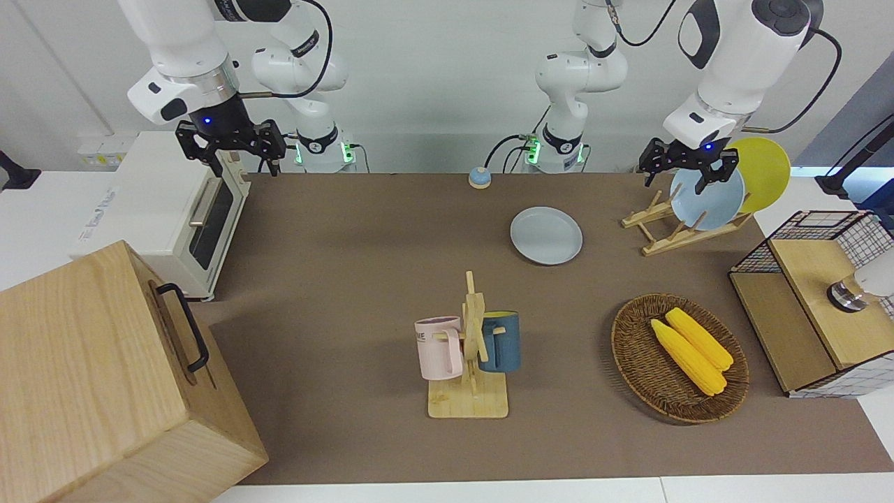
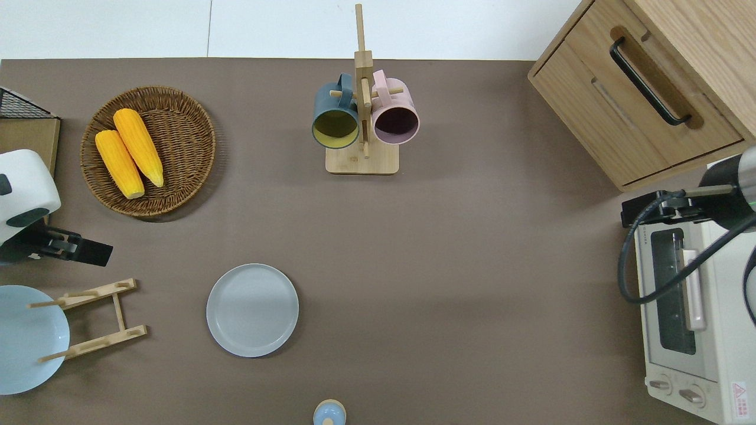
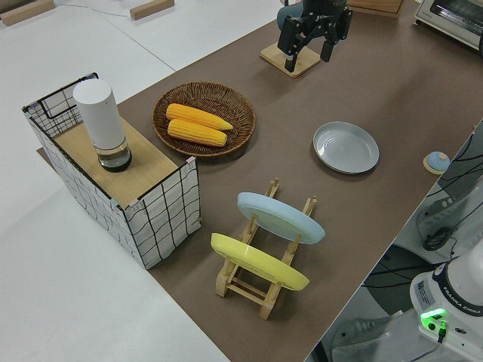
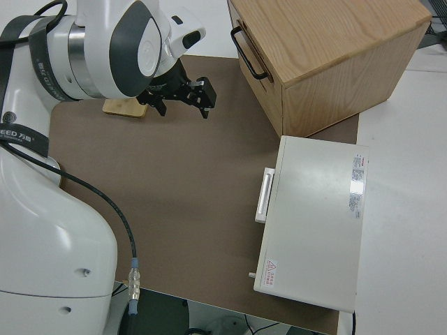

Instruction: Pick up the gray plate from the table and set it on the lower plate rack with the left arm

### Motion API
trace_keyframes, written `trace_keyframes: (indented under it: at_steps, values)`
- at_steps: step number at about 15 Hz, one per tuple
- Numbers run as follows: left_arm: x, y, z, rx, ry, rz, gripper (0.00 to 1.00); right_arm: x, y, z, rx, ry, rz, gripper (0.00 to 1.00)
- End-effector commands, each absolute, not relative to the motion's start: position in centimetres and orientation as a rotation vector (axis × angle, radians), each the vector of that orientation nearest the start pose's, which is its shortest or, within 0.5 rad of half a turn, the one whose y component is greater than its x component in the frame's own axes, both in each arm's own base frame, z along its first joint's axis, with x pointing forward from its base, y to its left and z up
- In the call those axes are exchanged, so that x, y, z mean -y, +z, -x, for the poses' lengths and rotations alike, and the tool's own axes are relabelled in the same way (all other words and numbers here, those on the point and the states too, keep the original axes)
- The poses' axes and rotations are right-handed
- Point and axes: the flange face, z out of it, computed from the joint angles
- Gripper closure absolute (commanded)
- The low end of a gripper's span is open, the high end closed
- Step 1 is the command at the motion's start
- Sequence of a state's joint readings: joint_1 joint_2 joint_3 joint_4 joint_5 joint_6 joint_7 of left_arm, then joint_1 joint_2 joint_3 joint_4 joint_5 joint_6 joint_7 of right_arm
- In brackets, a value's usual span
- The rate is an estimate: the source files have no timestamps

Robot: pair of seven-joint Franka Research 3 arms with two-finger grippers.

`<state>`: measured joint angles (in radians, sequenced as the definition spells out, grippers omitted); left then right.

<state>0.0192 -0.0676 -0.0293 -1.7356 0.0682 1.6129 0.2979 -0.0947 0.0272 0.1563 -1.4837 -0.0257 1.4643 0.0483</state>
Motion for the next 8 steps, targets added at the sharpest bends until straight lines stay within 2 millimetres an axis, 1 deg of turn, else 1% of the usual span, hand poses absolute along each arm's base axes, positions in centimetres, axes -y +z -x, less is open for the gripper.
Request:
trace_keyframes:
  at_steps: [1, 4, 5, 7, 8]
  values:
    - [-0.1, 58.7, -53.1, -0.483, 0.109, 3.056, 0.00, -3.1, 64.4, -55.1, 0.014, 0.063, 3.162, 0.017]
    - [-0.1, 58.6, -53.2, -0.467, 0.108, 3.060, 0.00, -3.1, 64.4, -55.1, 0.014, 0.063, 3.162, 0.017]
    - [0.0, 58.5, -53.2, -0.425, 0.109, 3.070, 0.00, -3.1, 64.4, -55.1, 0.014, 0.063, 3.162, 0.017]
    - [0.7, 58.1, -53.2, -0.263, 0.114, 3.121, 0.00, -3.1, 64.4, -55.1, 0.014, 0.063, 3.162, 0.017]
    - [1.2, 58.0, -53.2, -0.241, 0.111, 3.132, 0.00, -3.1, 64.3, -55.2, 0.014, 0.066, 3.162, 0.017]
